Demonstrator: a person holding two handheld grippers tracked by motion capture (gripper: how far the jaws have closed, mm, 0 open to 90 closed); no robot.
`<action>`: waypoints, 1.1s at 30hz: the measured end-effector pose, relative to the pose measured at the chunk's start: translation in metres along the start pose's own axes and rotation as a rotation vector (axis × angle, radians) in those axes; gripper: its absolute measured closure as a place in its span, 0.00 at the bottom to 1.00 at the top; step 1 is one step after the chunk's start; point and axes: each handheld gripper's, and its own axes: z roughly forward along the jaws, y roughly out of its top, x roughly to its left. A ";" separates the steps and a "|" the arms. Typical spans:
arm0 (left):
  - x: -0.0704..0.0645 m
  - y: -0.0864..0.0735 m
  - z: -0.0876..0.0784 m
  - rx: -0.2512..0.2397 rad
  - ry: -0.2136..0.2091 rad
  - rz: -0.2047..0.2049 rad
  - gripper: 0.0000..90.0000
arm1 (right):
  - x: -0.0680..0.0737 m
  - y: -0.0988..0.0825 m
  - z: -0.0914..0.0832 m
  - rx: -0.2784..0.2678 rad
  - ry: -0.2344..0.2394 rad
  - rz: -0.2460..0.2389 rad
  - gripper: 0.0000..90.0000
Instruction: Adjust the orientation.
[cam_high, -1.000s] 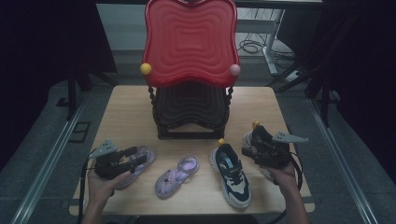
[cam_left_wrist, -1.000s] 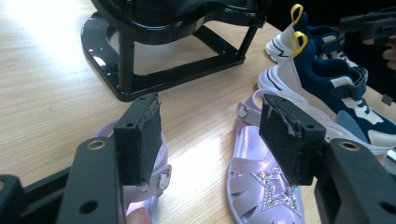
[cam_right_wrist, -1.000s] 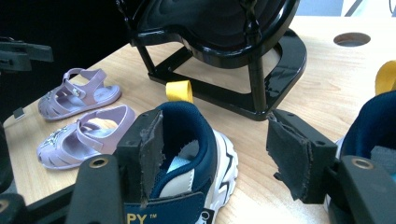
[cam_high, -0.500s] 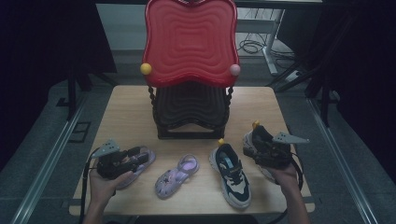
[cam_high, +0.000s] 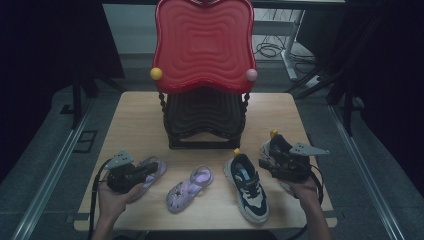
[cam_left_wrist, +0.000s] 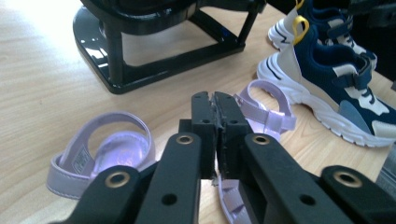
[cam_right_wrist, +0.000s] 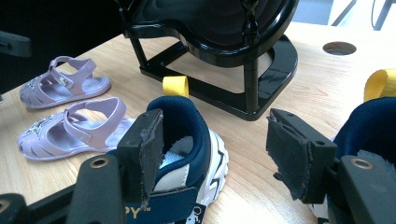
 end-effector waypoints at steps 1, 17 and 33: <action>0.000 0.000 0.000 0.000 0.000 0.000 0.99 | 0.000 0.000 0.000 0.000 0.000 0.000 0.41; 0.012 -0.050 -0.011 0.107 0.053 -0.090 1.00 | 0.003 -0.002 -0.003 0.003 -0.027 0.004 0.42; 0.018 -0.094 -0.025 0.198 0.141 -0.149 1.00 | 0.003 -0.007 0.001 0.032 -0.032 0.013 0.42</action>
